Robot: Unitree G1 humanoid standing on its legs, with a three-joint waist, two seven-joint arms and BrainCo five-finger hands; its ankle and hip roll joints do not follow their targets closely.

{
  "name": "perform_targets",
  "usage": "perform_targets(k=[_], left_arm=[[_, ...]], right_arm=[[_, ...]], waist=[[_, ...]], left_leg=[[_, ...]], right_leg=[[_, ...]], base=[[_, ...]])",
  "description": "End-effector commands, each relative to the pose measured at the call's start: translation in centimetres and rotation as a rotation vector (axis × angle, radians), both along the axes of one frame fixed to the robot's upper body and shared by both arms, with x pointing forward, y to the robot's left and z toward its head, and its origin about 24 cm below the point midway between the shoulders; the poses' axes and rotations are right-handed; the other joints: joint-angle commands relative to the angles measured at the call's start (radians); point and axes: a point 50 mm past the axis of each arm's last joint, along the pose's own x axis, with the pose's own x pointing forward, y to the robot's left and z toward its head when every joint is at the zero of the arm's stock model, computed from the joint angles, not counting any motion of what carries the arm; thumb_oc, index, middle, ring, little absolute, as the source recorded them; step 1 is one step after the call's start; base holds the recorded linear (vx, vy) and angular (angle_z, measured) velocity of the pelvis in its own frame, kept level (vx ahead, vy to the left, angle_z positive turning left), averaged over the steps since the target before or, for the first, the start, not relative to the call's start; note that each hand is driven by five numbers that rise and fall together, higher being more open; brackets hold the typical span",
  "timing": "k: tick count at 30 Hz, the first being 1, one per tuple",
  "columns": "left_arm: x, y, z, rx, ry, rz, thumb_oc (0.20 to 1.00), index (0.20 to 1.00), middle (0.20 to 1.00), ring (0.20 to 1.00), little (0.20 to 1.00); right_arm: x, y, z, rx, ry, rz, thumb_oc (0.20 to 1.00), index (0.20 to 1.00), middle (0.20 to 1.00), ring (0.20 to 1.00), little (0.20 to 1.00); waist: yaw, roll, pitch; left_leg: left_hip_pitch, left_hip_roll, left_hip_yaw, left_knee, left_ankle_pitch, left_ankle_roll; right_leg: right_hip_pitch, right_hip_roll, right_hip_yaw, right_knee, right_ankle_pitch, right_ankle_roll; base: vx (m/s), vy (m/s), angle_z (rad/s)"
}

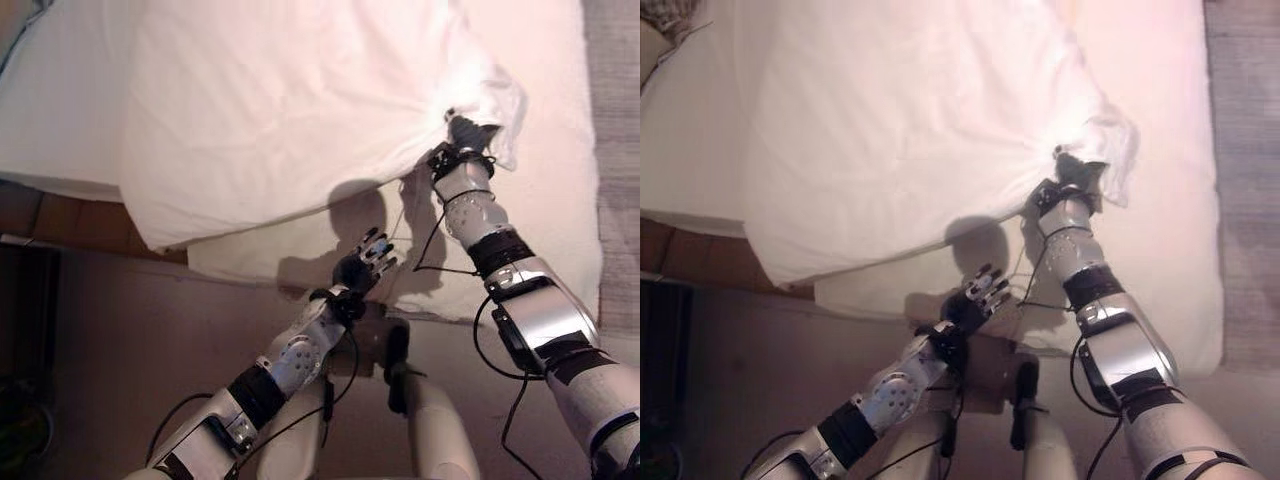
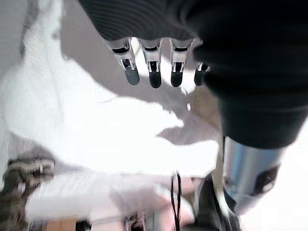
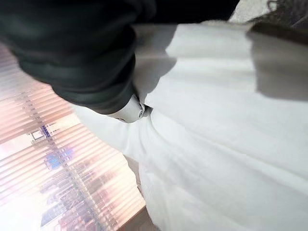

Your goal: Make the bed

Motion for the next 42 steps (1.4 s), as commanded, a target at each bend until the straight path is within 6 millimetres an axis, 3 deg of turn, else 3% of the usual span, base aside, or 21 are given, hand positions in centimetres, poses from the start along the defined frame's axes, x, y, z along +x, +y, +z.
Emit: perform_targets(k=[1, 4, 6, 7, 11, 24, 42], left_arm=[[1.6, -0.4, 2.0, -0.09, -0.013, 0.072, 1.0, 1.0, 1.0, 1.0, 1.0], [3.9, 0.2, 4.2, -0.204, 0.003, 0.209, 1.0, 1.0, 1.0, 1.0, 1.0], [4.3, 0.4, 5.0, -0.238, -0.004, 0.243, 1.0, 1.0, 1.0, 1.0, 1.0], [5.2, 1.6, 6.4, -0.282, -0.023, 0.336, 1.0, 1.0, 1.0, 1.0, 1.0], [5.8, 3.3, 9.4, -0.398, -0.087, 0.47, 1.0, 1.0, 1.0, 1.0, 1.0], [7.9, 10.6, 9.6, -0.462, -0.036, 0.805, 1.0, 1.0, 1.0, 1.0, 1.0], [7.1, 19.0, 9.6, -0.37, -0.08, 1.121, 1.0, 1.0, 1.0, 1.0, 1.0]], right_arm=[[-1.5, 0.2, 3.8, -0.001, -0.223, 0.019, 0.2, 0.2, 0.2, 0.2, 0.2], [-2.2, 1.5, 2.5, 0.026, -0.226, 0.063, 0.2, 0.2, 0.2, 0.2, 0.2], [-2.3, 1.5, 2.2, 0.024, -0.224, 0.057, 0.2, 0.2, 0.2, 0.2, 0.2], [-2.6, 1.3, 1.5, 0.043, -0.214, 0.046, 0.2, 0.2, 0.2, 0.2, 0.2], [-3.2, 1.1, -0.6, 0.076, -0.185, 0.021, 0.2, 0.2, 0.2, 0.2, 0.2], [-4.5, 1.5, -7.0, 0.247, -0.039, 0.016, 0.2, 0.2, 0.2, 0.2, 0.2], [-6.8, -1.2, -12.3, 0.352, 0.062, -0.117, 0.2, 0.2, 0.2, 0.2, 0.2]], waist=[[-0.019, -0.081, -0.049], [-0.031, -0.096, -0.06], [-0.033, -0.098, -0.061], [-0.033, -0.101, -0.061], [-0.03, -0.108, -0.052], [-0.03, -0.121, -0.061], [-0.043, -0.139, -0.091]], left_leg=[[0.128, -0.086, 0.058, -0.002, -0.178, 0.006], [0.136, -0.083, 0.073, -0.002, -0.183, 0.004], [0.132, -0.084, 0.073, -0.002, -0.178, 0.003], [0.133, -0.084, 0.073, -0.002, -0.18, 0.001], [0.129, -0.085, 0.074, -0.002, -0.171, -0.005], [0.147, -0.076, 0.077, -0.002, -0.184, -0.014], [0.154, -0.068, 0.092, -0.002, -0.189, -0.022]], right_leg=[[0.112, -0.008, 0.005, -0.221, 0.105, 0.103], [0.117, -0.007, 0.014, -0.226, 0.104, 0.104], [0.115, -0.007, 0.013, -0.229, 0.109, 0.104], [0.118, -0.006, 0.008, -0.232, 0.109, 0.104], [0.121, -0.009, -0.005, -0.242, 0.119, 0.103], [0.135, -0.008, -0.018, -0.228, 0.102, 0.102], [0.139, -0.007, -0.023, -0.238, 0.112, 0.106]], base=[[-0.02, 0.034, -0.2], [-0.03, 0.016, -0.12], [-0.03, -0.018, -0.08], [-0.04, -0.038, -0.03], [-0.03, -0.035, 0.04], [-0.01, -0.011, 0.04], [0.0, 0.001, 0.01]])
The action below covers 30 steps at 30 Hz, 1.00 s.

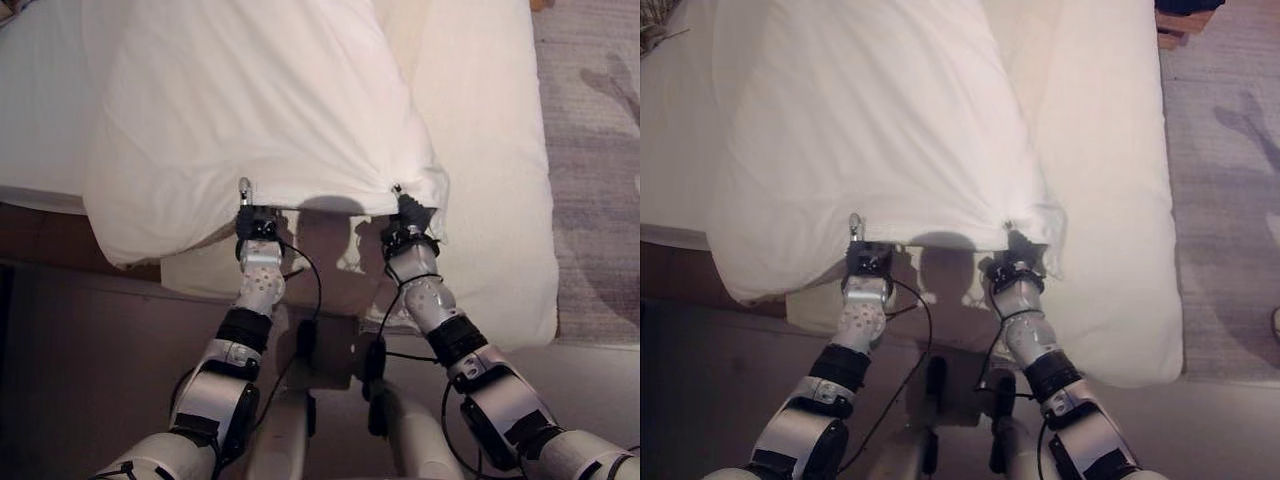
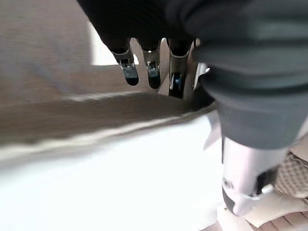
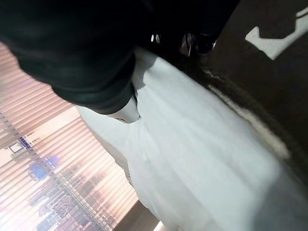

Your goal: Make the bed

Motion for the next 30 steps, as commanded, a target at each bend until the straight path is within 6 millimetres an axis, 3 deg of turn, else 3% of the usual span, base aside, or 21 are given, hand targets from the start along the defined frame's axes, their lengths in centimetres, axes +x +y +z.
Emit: perform_targets(k=[1, 9, 10, 17, 21, 30], left_arm=[[0.3, 7.0, 3.7, 0.083, -0.092, 0.297, 1.0, 1.0, 1.0, 1.0, 1.0], [0.0, 8.9, 3.6, 0.167, -0.063, 0.343, 1.0, 1.0, 1.0, 1.0, 1.0], [0.0, 9.0, 3.5, 0.18, -0.061, 0.343, 0.2, 0.2, 0.2, 0.2, 0.2], [-0.5, 9.9, 2.2, 0.3, -0.028, 0.314, 0.2, 0.2, 0.2, 0.2, 0.2], [-0.7, 10.1, 1.7, 0.466, -0.029, 0.243, 0.2, 0.2, 0.2, 0.2, 0.2], [-1.4, 9.3, 1.4, 0.471, -0.112, 0.186, 0.2, 0.2, 0.2, 0.2, 0.2]], right_arm=[[-2.3, -5.7, -2.0, 0.133, -0.035, -0.239, 0.2, 0.2, 0.2, 0.2, 0.2], [-3.1, -6.2, -3.9, 0.144, 0.016, -0.257, 0.2, 0.2, 0.2, 0.2, 0.2], [-3.2, -6.2, -4.2, 0.143, 0.022, -0.255, 0.2, 0.2, 0.2, 0.2, 0.2], [-3.4, -6.2, -5.1, 0.12, 0.042, -0.234, 0.2, 0.2, 0.2, 0.2, 0.2], [-3.3, -6.4, -5.3, 0.092, 0.038, -0.211, 0.2, 0.2, 0.2, 0.2, 0.2], [-3.4, -6.6, -5.6, 0.076, 0.042, -0.177, 0.2, 0.2, 0.2, 0.2, 0.2]], waist=[[-0.041, -0.061, -0.063], [-0.045, -0.064, -0.066], [-0.045, -0.064, -0.065], [-0.044, -0.061, -0.064], [-0.042, -0.053, -0.064], [-0.033, -0.017, -0.075]], left_leg=[[0.111, -0.08, 0.069, -0.002, -0.172, -0.017], [0.113, -0.078, 0.075, -0.002, -0.172, -0.019], [0.114, -0.078, 0.076, -0.002, -0.173, -0.019], [0.122, -0.078, 0.078, -0.002, -0.175, -0.016], [0.131, -0.077, 0.08, -0.002, -0.176, -0.012], [0.19, -0.08, 0.063, -0.002, -0.185, 0.0]], right_leg=[[0.03, -0.023, -0.013, -0.117, 0.074, 0.102], [0.032, -0.024, -0.017, -0.119, 0.078, 0.104], [0.033, -0.024, -0.016, -0.119, 0.079, 0.104], [0.037, -0.023, -0.01, -0.115, 0.078, 0.102], [0.038, -0.023, -0.003, -0.105, 0.074, 0.101], [0.055, -0.026, 0.014, -0.018, 0.015, 0.092]], base=[[0.0, 0.0, 0.0], [0.0, 0.001, 0.0], [0.0, 0.0, 0.0], [0.0, 0.0, 0.0], [-0.01, 0.003, -0.03], [0.01, 0.001, 0.0]])
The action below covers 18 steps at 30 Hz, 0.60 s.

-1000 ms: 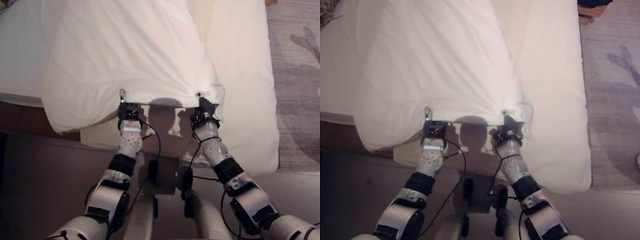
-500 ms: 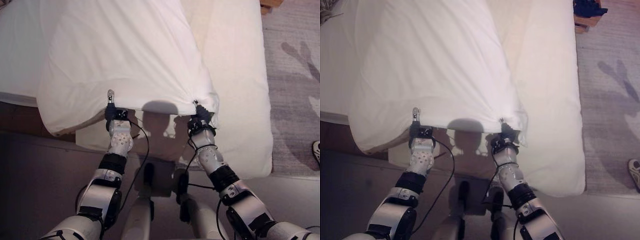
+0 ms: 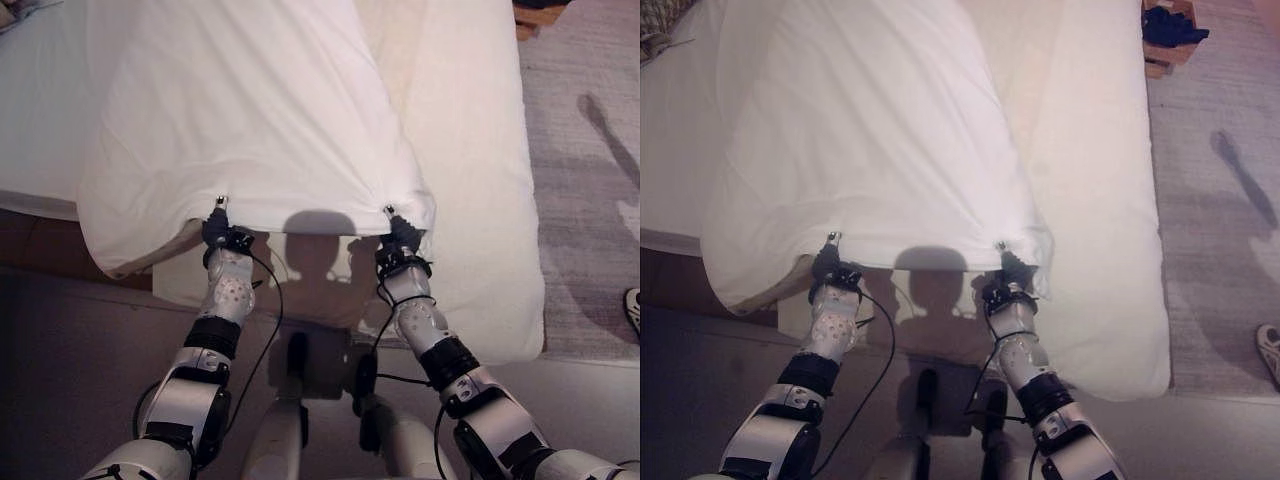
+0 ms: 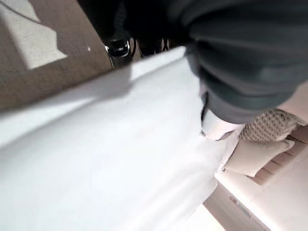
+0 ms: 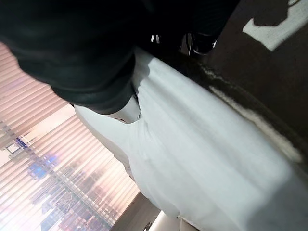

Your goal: Make the bed

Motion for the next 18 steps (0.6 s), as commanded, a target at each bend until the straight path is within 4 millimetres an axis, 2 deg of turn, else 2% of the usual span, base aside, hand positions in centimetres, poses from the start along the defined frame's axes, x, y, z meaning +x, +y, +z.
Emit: perform_targets(k=[1, 3, 7, 8, 9, 10, 12, 13, 14, 15, 16, 17, 18], left_arm=[[-0.8, 4.3, 2.8, 0.091, -0.153, 0.13, 0.2, 0.2, 0.2, 0.2, 0.2], [-1.0, 3.3, 2.2, 0.058, -0.166, 0.103, 0.2, 0.2, 0.2, 0.2, 0.2], [-1.1, 2.9, 2.0, 0.047, -0.171, 0.086, 0.2, 0.2, 0.2, 0.2, 0.2], [-1.9, 3.1, 1.3, 0.008, -0.19, 0.108, 0.2, 0.2, 0.2, 0.2, 0.2], [-2.1, 3.4, 1.1, 0.011, -0.188, 0.115, 0.2, 0.2, 0.2, 0.2, 0.2], [-2.4, 4.2, 1.2, 0.017, -0.193, 0.134, 0.2, 0.2, 0.2, 0.2, 0.2], [-2.7, 5.3, 1.6, 0.036, -0.216, 0.151, 0.2, 0.2, 0.2, 0.2, 0.2], [-2.8, 5.5, 1.7, 0.059, -0.215, 0.147, 0.2, 0.2, 0.2, 0.2, 0.2], [-2.8, 5.5, 1.8, 0.051, -0.23, 0.145, 0.2, 0.2, 0.2, 0.2, 0.2], [-2.8, 5.5, 1.9, 0.051, -0.231, 0.145, 0.2, 0.2, 0.2, 0.2, 0.2], [-3.2, 5.7, 1.3, 0.075, -0.213, 0.139, 0.2, 0.2, 0.2, 0.2, 0.2], [-3.5, 5.7, 1.1, 0.101, -0.21, 0.134, 0.2, 0.2, 0.2, 0.2, 0.2], [-3.8, 5.9, 0.9, 0.109, -0.211, 0.144, 0.2, 0.2, 0.2, 0.2, 0.2]], right_arm=[[-2.4, -7.8, -3.0, 0.015, 0.037, -0.25, 0.2, 0.2, 0.2, 0.2, 0.2], [-2.5, -8.5, -3.3, 0.003, 0.047, -0.261, 0.2, 0.2, 0.2, 0.2, 0.2], [-2.6, -8.8, -3.5, -0.001, 0.056, -0.268, 0.2, 0.2, 0.2, 0.2, 0.2], [-2.7, -8.5, -4.8, 0.025, 0.115, -0.252, 0.2, 0.2, 0.2, 0.2, 0.2], [-2.8, -8.3, -5.5, 0.019, 0.143, -0.233, 0.2, 0.2, 0.2, 0.2, 0.2], [-3.2, -8.0, -6.4, 0.021, 0.178, -0.212, 0.2, 0.2, 0.2, 0.2, 0.2], [-3.5, -8.2, -7.0, 0.018, 0.197, -0.201, 0.2, 0.2, 0.2, 0.2, 0.2], [-3.6, -8.2, -7.1, 0.014, 0.203, -0.193, 0.2, 0.2, 0.2, 0.2, 0.2], [-3.6, -8.0, -7.0, 0.025, 0.197, -0.188, 0.2, 0.2, 0.2, 0.2, 0.2], [-3.6, -8.0, -7.0, 0.025, 0.197, -0.188, 0.2, 0.2, 0.2, 0.2, 0.2], [-3.7, -7.9, -7.1, 0.003, 0.201, -0.167, 0.2, 0.2, 0.2, 0.2, 0.2], [-3.8, -7.8, -7.3, 0.011, 0.209, -0.166, 0.2, 0.2, 0.2, 0.2, 0.2], [-3.6, -7.1, -7.1, 0.024, 0.203, -0.158, 0.2, 0.2, 0.2, 0.2, 0.2]], waist=[[-0.037, 0.022, -0.055], [-0.037, 0.035, -0.041], [-0.037, 0.043, -0.037], [-0.035, 0.045, -0.07], [-0.038, 0.039, -0.095], [-0.038, 0.034, -0.137], [-0.043, 0.033, -0.173], [-0.042, 0.031, -0.188], [-0.036, 0.026, -0.195], [-0.037, 0.024, -0.196], [-0.044, 0.014, -0.213], [-0.039, -0.006, -0.213], [-0.03, -0.008, -0.206]], left_leg=[[0.137, -0.086, 0.032, 0.018, -0.171, 0.01], [0.107, -0.106, 0.017, 0.157, -0.217, 0.006], [0.102, -0.112, 0.015, 0.201, -0.237, -0.004], [0.112, -0.031, -0.053, 0.282, -0.282, -0.031], [0.118, 0.006, -0.062, 0.265, -0.265, -0.034], [0.124, 0.079, -0.102, 0.231, -0.224, -0.049], [0.129, 0.158, -0.129, 0.177, -0.177, -0.072], [0.124, 0.167, -0.141, 0.164, -0.165, -0.078], [0.131, 0.148, -0.183, 0.193, -0.203, -0.087], [0.125, 0.144, -0.184, 0.196, -0.2, -0.086], [0.139, 0.089, -0.175, 0.214, -0.275, -0.076], [0.128, 0.041, -0.151, 0.245, -0.3, -0.059], [0.121, 0.02, -0.129, 0.247, -0.303, -0.045]], right_leg=[[-0.018, -0.035, 0.016, 0.032, -0.001, 0.081], [-0.007, -0.065, 0.009, 0.066, -0.018, 0.07], [0.006, -0.077, 0.003, 0.078, -0.029, 0.068], [0.054, -0.138, 0.007, 0.083, -0.04, 0.085], [0.054, -0.157, 0.009, 0.076, -0.03, 0.092], [0.067, -0.193, 0.026, 0.062, -0.018, 0.109], [0.084, -0.237, 0.052, 0.041, 0.004, 0.134], [0.083, -0.255, 0.06, 0.026, 0.027, 0.143], [0.088, -0.283, 0.086, 0.011, 0.067, 0.155], [0.086, -0.287, 0.087, 0.006, 0.074, 0.156], [0.102, -0.351, 0.101, -0.019, 0.173, 0.179], [0.095, -0.397, 0.102, -0.047, 0.292, 0.19], [0.074, -0.407, 0.078, -0.049, 0.333, 0.186]], base=[[-0.01, 0.029, 0.04], [-0.03, 0.05, 0.09], [0.0, 0.092, 0.41], [0.01, 0.373, 0.69], [0.06, 0.619, 0.83], [0.1, 0.5, 0.17], [0.07, 0.573, 0.15], [0.01, 0.594, 0.09], [-0.02, 0.399, 0.05], [-0.02, 0.673, -0.1], [-0.06, 0.655, -0.23], [-0.11, 0.855, -0.31], [-0.16, 0.636, -0.05]])
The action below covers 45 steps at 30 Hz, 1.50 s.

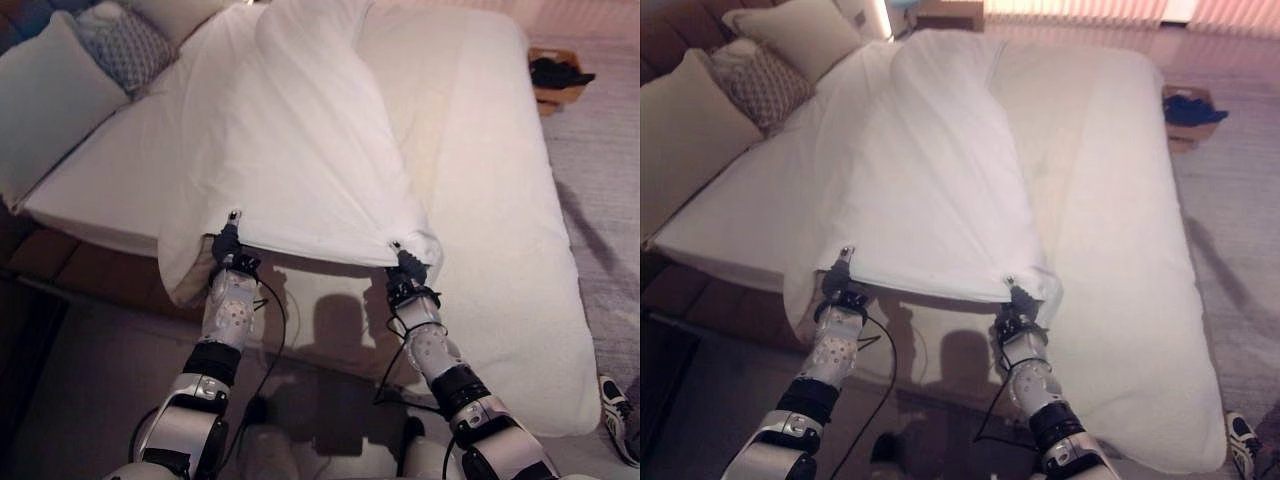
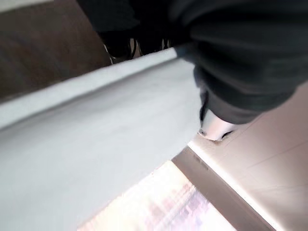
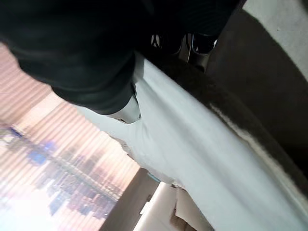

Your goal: Make the bed

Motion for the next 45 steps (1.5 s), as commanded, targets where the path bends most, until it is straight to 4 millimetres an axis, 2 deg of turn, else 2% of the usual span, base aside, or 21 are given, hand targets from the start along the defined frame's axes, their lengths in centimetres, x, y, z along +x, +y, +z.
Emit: perform_targets(k=[1, 2, 3, 5, 6, 7, 8, 11, 14, 18, 20, 22, 29, 30, 32, 35, 38, 40, 41, 42, 45], left_arm=[[-2.3, 7.9, 3.8, 0.099, -0.203, 0.275, 0.2, 0.2, 0.2, 0.2, 0.2], [-2.8, 8.3, 3.2, 0.098, -0.183, 0.301, 0.2, 0.2, 0.2, 0.2, 0.2], [-2.8, 8.3, 3.2, 0.098, -0.182, 0.302, 0.2, 0.2, 0.2, 0.2, 0.2], [-3.2, 8.7, 2.9, 0.107, -0.167, 0.313, 0.2, 0.2, 0.2, 0.2, 0.2], [-3.2, 8.7, 2.9, 0.107, -0.166, 0.313, 0.2, 0.2, 0.2, 0.2, 0.2], [-3.4, 8.9, 2.8, 0.115, -0.165, 0.316, 0.2, 0.2, 0.2, 0.2, 0.2], [-3.8, 9.3, 2.7, 0.128, -0.16, 0.322, 0.2, 0.2, 0.2, 0.2, 0.2], [-4.3, 9.9, 1.8, 0.147, -0.116, 0.341, 0.2, 0.2, 0.2, 0.2, 0.2], [-4.3, 9.3, 1.1, 0.135, -0.091, 0.329, 0.2, 0.2, 0.2, 0.2, 0.2], [-4.6, 8.4, 0.0, 0.085, -0.075, 0.316, 0.2, 0.2, 0.2, 0.2, 0.2], [-4.7, 7.8, -0.6, 0.042, -0.062, 0.303, 0.2, 0.2, 0.2, 0.2, 0.2], [-4.8, 7.6, -1.2, 0.001, -0.047, 0.315, 0.2, 0.2, 0.2, 0.2, 0.2], [-4.4, 7.4, -2.1, -0.044, 0.0, 0.316, 0.2, 0.2, 0.2, 0.2, 0.2], [-4.3, 7.4, -2.1, -0.045, 0.001, 0.317, 0.2, 0.2, 0.2, 0.2, 0.2], [-4.3, 7.2, -2.4, -0.045, 0.01, 0.3, 0.2, 0.2, 0.2, 0.2, 0.2], [-4.3, 6.8, -2.3, -0.02, 0.002, 0.281, 0.2, 0.2, 0.2, 0.2, 0.2], [-4.8, 7.4, -1.8, 0.022, -0.013, 0.308, 0.2, 0.2, 0.2, 0.2, 0.2], [-5.0, 7.8, -2.7, 0.029, 0.027, 0.305, 0.2, 0.2, 0.2, 0.2, 0.2], [-5.0, 7.8, -2.7, 0.029, 0.027, 0.305, 0.2, 0.2, 0.2, 0.2, 0.2], [-5.3, 8.2, -3.0, 0.042, 0.038, 0.305, 0.2, 0.2, 0.2, 0.2, 0.2], [-5.9, 8.6, -3.4, 0.052, 0.062, 0.318, 0.2, 0.2, 0.2, 0.2, 0.2]], right_arm=[[-1.5, -4.2, -1.7, -0.011, 0.032, -0.16, 0.2, 0.2, 0.2, 0.2, 0.2], [-1.4, -3.6, -1.8, -0.007, 0.039, -0.147, 0.2, 0.2, 0.2, 0.2, 0.2], [-1.4, -3.6, -1.8, -0.007, 0.039, -0.147, 0.2, 0.2, 0.2, 0.2, 0.2], [-1.1, -3.4, -1.9, -0.006, 0.041, -0.134, 0.2, 0.2, 0.2, 0.2, 0.2], [-1.1, -3.3, -1.9, -0.007, 0.042, -0.134, 0.2, 0.2, 0.2, 0.2, 0.2], [-1.1, -3.1, -2.0, -0.005, 0.043, -0.129, 0.2, 0.2, 0.2, 0.2, 0.2], [-1.3, -3.1, -2.1, -0.006, 0.042, -0.12, 0.2, 0.2, 0.2, 0.2, 0.2], [-1.4, -3.4, -2.4, -0.008, 0.042, -0.124, 0.2, 0.2, 0.2, 0.2, 0.2], [-1.8, -4.0, -2.8, -0.016, 0.064, -0.153, 0.2, 0.2, 0.2, 0.2, 0.2], [-2.6, -4.3, -3.9, -0.024, 0.111, -0.155, 0.2, 0.2, 0.2, 0.2, 0.2], [-2.9, -4.1, -4.5, -0.017, 0.137, -0.145, 0.2, 0.2, 0.2, 0.2, 0.2], [-3.0, -3.3, -5.0, -0.013, 0.16, -0.11, 0.2, 0.2, 0.2, 0.2, 0.2], [-3.2, -1.9, -5.8, -0.017, 0.212, -0.045, 0.2, 0.2, 0.2, 0.2, 0.2], [-3.2, -1.7, -5.8, -0.016, 0.211, -0.042, 0.2, 0.2, 0.2, 0.2, 0.2], [-3.2, -1.4, -5.9, -0.037, 0.217, -0.011, 0.2, 0.2, 0.2, 0.2, 0.2], [-3.6, -0.6, -6.1, -0.036, 0.227, 0.02, 0.2, 0.2, 0.2, 0.2, 0.2], [-3.7, 1.1, -6.3, 0.006, 0.237, 0.05, 0.2, 0.2, 0.2, 0.2, 0.2], [-3.7, 1.7, -6.4, 0.038, 0.237, 0.06, 0.2, 0.2, 0.2, 0.2, 0.2], [-3.7, 1.7, -6.4, 0.038, 0.237, 0.06, 0.2, 0.2, 0.2, 0.2, 0.2], [-3.9, 2.2, -6.5, 0.053, 0.235, 0.077, 0.2, 0.2, 0.2, 0.2, 0.2], [-4.1, 2.3, -6.7, 0.058, 0.235, 0.08, 0.2, 0.2, 0.2, 0.2, 0.2]], waist=[[0.049, -0.052, -0.077], [0.074, -0.031, -0.079], [0.073, -0.033, -0.079], [0.077, 0.003, -0.081], [0.077, 0.002, -0.079], [0.078, 0.006, -0.082], [0.079, -0.004, -0.091], [0.068, -0.03, -0.103], [0.053, -0.021, -0.114], [0.046, -0.014, -0.089], [0.043, -0.025, -0.083], [0.047, -0.035, -0.105], [0.047, -0.024, -0.148], [0.051, -0.021, -0.145], [0.046, -0.021, -0.149], [0.052, -0.041, -0.124], [0.092, -0.006, -0.089], [0.09, -0.004, -0.092], [0.09, -0.004, -0.092], [0.099, -0.008, -0.099], [0.112, -0.028, -0.111]], left_leg=[[-0.002, -0.115, 0.029, -0.008, -0.046, 0.124], [0.005, -0.119, 0.064, -0.042, -0.028, 0.137], [0.005, -0.12, 0.063, -0.047, -0.023, 0.137], [0.034, -0.148, 0.097, -0.116, 0.031, 0.16], [0.039, -0.148, 0.097, -0.117, 0.027, 0.159], [0.048, -0.155, 0.101, -0.141, 0.041, 0.163], [0.068, -0.182, 0.105, -0.156, 0.047, 0.161], [0.089, -0.242, 0.107, -0.158, 0.052, 0.163], [0.099, -0.271, 0.097, -0.141, 0.048, 0.152], [0.072, -0.29, 0.11, 0.024, 0.009, 0.119], [0.065, -0.241, 0.138, 0.089, -0.039, 0.131], [0.069, -0.198, 0.097, 0.096, -0.052, 0.144], [0.096, 0.004, -0.042, -0.03, 0.075, 0.1], [0.092, -0.006, -0.063, -0.021, 0.069, 0.094], [0.101, -0.053, -0.051, -0.014, -0.02, 0.098], [0.101, -0.125, 0.038, -0.005, -0.072, 0.132], [0.103, -0.126, 0.124, -0.069, -0.03, 0.141], [0.112, -0.141, 0.141, -0.116, 0.01, 0.146], [0.112, -0.141, 0.141, -0.117, 0.011, 0.146], [0.124, -0.157, 0.156, -0.148, 0.024, 0.147], [0.132, -0.191, 0.168, -0.162, 0.043, 0.142]], right_leg=[[-0.043, -0.089, -0.011, -0.171, 0.34, -0.029], [-0.044, -0.07, -0.077, -0.1, 0.276, -0.042], [-0.048, -0.072, -0.076, -0.096, 0.274, -0.043], [-0.041, 0.052, -0.104, 0.076, 0.089, -0.099], [-0.039, 0.052, -0.103, 0.083, 0.081, -0.099], [-0.033, 0.1, -0.116, 0.101, 0.031, -0.116], [-0.014, 0.206, -0.114, 0.095, -0.045, -0.13], [0.008, 0.35, -0.035, 0.002, -0.058, -0.158], [0.059, 0.355, -0.007, -0.067, -0.051, -0.177], [0.081, 0.319, -0.035, -0.056, -0.055, -0.182], [0.091, 0.289, -0.035, -0.054, -0.057, -0.172], [0.093, 0.269, -0.012, -0.064, -0.055, -0.166], [0.078, 0.167, 0.051, -0.088, -0.021, -0.106], [0.075, 0.148, 0.066, -0.097, -0.003, -0.094], [0.075, 0.09, 0.078, -0.117, 0.055, -0.065], [0.014, -0.006, 0.059, -0.132, 0.259, -0.05], [-0.015, -0.021, -0.129, -0.04, 0.184, -0.067], [-0.005, 0.058, -0.143, 0.029, 0.109, -0.083], [-0.005, 0.058, -0.144, 0.029, 0.109, -0.083], [0.026, 0.126, -0.175, 0.05, 0.028, -0.1], [0.067, 0.229, -0.195, 0.027, -0.035, -0.123]], base=[[-0.19, 0.693, -0.38], [-0.13, 0.483, -0.6], [-0.14, 0.657, -0.93], [-0.11, 0.553, -0.41], [-0.06, 0.287, -0.05], [-0.03, 0.291, 0.01], [-0.04, 0.378, 0.0], [0.01, 0.228, -0.12], [0.06, 0.144, 0.17], [0.01, 0.125, 0.48], [-0.03, 0.178, 0.51], [0.04, 0.203, 0.21], [0.02, 0.403, -0.1], [-0.05, 0.54, -0.01], [-0.07, 0.626, -0.04], [-0.21, 0.653, -0.17], [-0.31, 0.565, -0.46], [-0.15, 0.404, -0.46], [-0.11, 0.351, 0.05], [-0.08, 0.265, 0.11], [-0.09, 0.227, -0.12]])
